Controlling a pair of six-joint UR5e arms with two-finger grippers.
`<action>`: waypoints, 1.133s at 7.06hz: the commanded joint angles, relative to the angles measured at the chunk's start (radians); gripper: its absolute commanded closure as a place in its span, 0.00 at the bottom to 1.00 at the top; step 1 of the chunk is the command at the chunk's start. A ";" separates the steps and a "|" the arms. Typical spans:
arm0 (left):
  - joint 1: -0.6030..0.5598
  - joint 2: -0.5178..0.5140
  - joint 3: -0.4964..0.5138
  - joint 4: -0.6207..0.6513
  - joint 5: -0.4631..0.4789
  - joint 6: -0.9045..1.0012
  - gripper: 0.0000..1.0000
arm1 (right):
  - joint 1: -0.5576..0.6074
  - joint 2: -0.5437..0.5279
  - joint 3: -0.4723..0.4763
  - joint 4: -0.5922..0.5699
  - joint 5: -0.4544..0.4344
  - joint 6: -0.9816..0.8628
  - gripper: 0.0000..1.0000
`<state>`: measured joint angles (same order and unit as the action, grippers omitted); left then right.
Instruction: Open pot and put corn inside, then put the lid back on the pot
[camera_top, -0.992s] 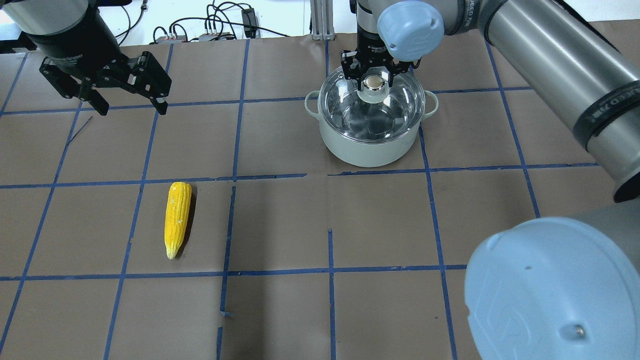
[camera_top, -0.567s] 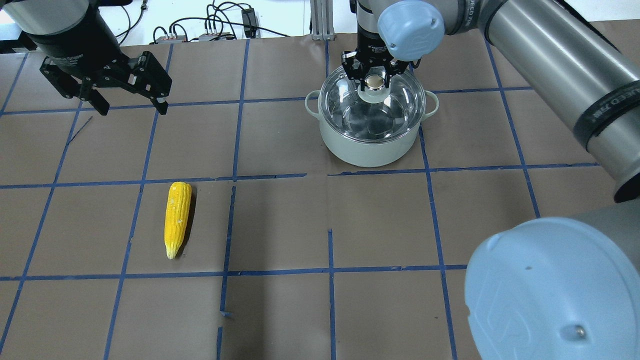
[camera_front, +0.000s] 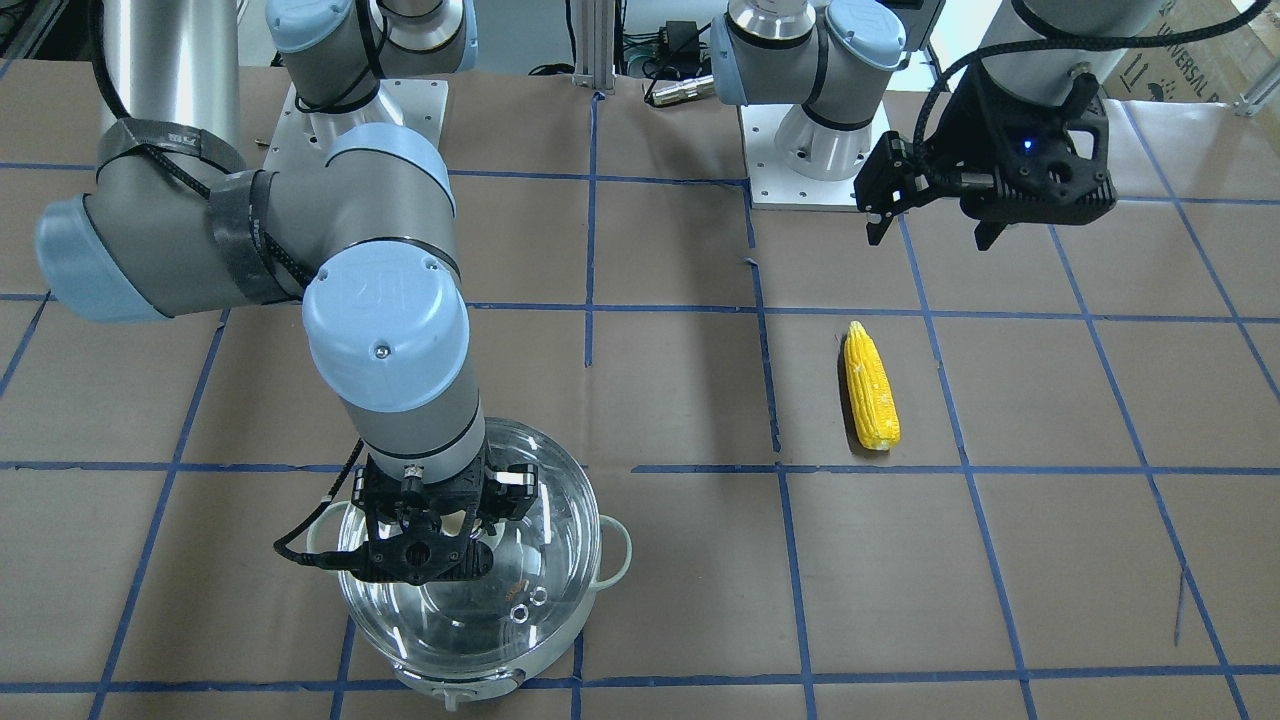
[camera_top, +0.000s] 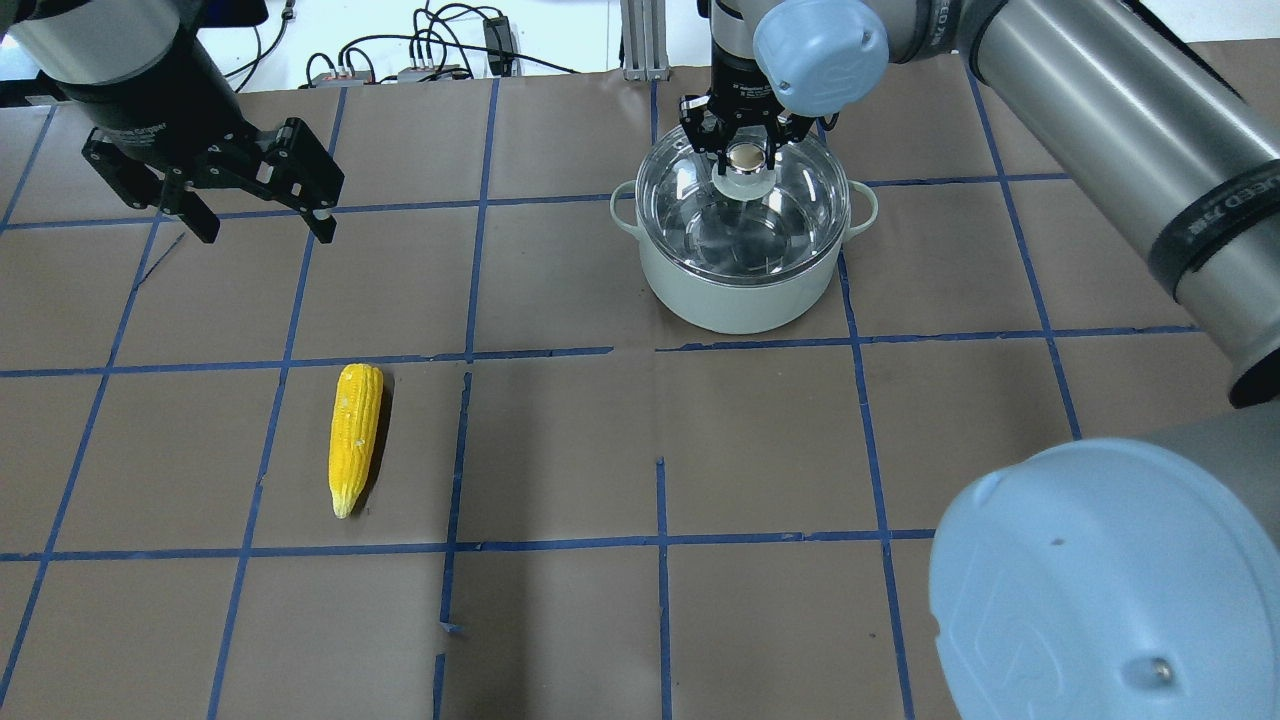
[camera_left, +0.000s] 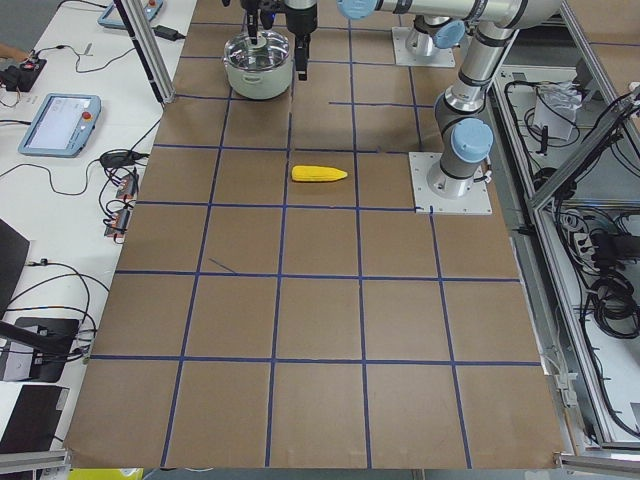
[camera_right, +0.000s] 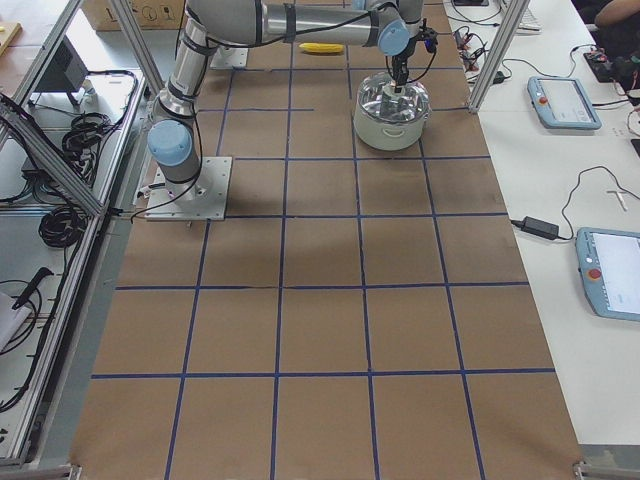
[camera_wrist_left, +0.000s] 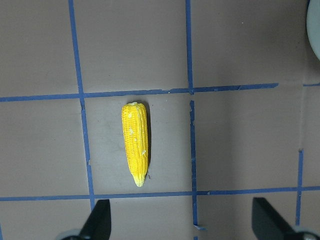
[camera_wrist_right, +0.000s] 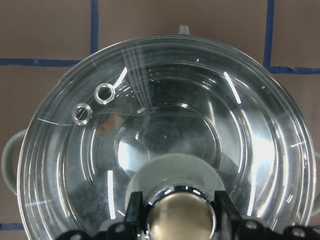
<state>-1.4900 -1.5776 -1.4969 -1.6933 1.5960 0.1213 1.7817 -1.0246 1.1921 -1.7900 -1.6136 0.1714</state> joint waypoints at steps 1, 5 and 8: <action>0.052 -0.021 -0.125 0.090 -0.001 0.032 0.00 | -0.005 -0.023 -0.025 0.020 0.001 0.003 0.76; 0.124 -0.027 -0.455 0.455 -0.001 0.141 0.00 | -0.074 -0.202 -0.149 0.445 0.001 -0.107 0.76; 0.137 -0.083 -0.583 0.653 0.001 0.226 0.00 | -0.102 -0.368 -0.114 0.627 0.003 -0.125 0.76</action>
<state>-1.3565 -1.6345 -2.0385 -1.1060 1.5964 0.3025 1.6871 -1.3422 1.0621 -1.2192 -1.6101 0.0516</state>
